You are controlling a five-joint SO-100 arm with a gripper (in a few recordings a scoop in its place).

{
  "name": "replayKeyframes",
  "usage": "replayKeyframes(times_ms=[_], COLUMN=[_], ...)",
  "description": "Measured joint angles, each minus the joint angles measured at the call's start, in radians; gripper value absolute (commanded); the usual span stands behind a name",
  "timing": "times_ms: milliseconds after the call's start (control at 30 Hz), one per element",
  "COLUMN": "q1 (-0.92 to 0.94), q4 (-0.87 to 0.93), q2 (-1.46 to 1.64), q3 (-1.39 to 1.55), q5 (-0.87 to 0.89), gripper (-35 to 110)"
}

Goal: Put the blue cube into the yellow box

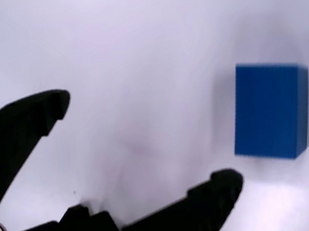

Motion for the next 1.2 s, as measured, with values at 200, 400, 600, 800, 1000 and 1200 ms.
replayKeyframes(times_ms=[200,400,600,800,1000,1200], q1=[0.037,0.034,0.034,0.037,0.063,0.086], q4=[-0.054,-0.155,-0.233,-0.333,-0.402,-0.466], q2=[0.000,0.003,0.003,0.003,-0.031,-0.107], q3=[0.161,0.290,0.373,0.448,0.454,0.469], q5=[-0.044,-0.032,-0.026,-0.026,-0.046,-0.063], gripper=[48,48,49,49,49,49])
